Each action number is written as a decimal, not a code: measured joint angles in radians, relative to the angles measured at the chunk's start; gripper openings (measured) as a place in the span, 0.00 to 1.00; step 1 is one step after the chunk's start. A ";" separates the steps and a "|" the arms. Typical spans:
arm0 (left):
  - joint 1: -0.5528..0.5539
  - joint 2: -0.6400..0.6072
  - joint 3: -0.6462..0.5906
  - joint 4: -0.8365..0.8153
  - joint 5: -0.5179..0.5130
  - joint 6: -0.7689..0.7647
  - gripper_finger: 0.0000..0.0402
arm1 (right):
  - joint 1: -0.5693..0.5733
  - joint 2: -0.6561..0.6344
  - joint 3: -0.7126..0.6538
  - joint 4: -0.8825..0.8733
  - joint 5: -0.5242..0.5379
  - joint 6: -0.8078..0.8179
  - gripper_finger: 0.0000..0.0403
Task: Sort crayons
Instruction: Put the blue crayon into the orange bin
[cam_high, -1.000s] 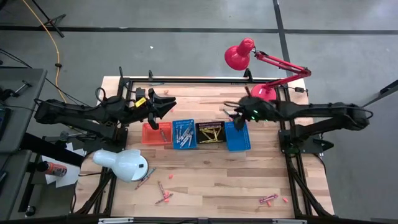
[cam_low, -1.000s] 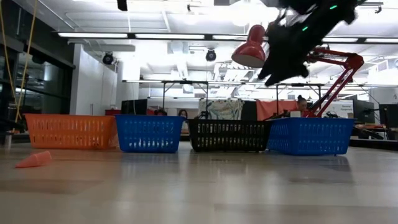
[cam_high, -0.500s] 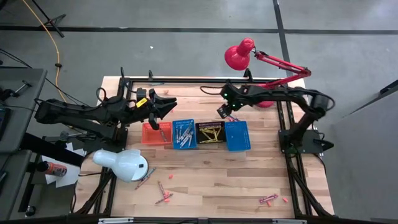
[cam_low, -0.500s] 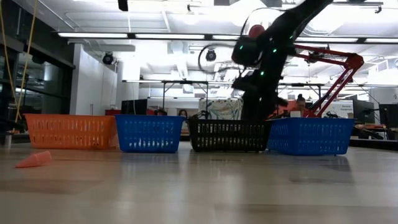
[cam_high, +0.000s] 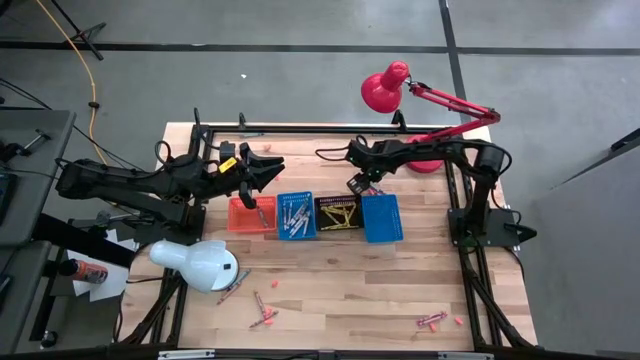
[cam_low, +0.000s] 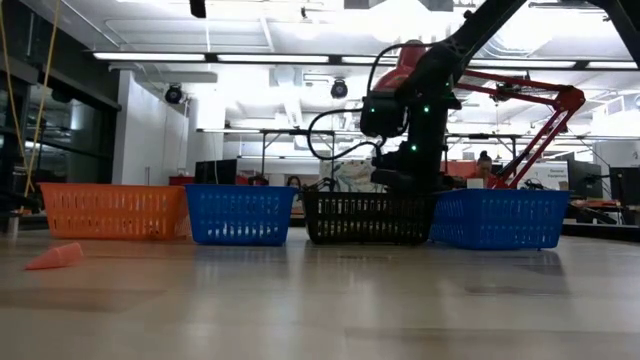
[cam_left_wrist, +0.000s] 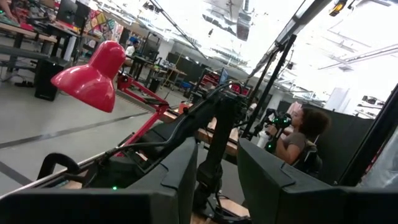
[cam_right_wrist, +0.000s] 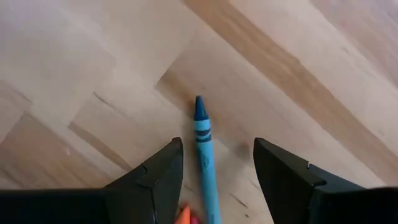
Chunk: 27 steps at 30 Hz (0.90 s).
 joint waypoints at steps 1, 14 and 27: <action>0.000 0.000 0.000 0.000 0.000 0.000 0.25 | -0.002 0.000 0.000 0.002 0.001 0.000 0.46; 0.000 0.000 0.000 0.000 0.000 0.000 0.25 | -0.040 0.000 -0.001 -0.017 -0.062 0.000 0.23; 0.000 0.000 0.000 0.000 0.000 0.000 0.25 | -0.033 0.023 0.001 -0.043 -0.060 -0.099 0.02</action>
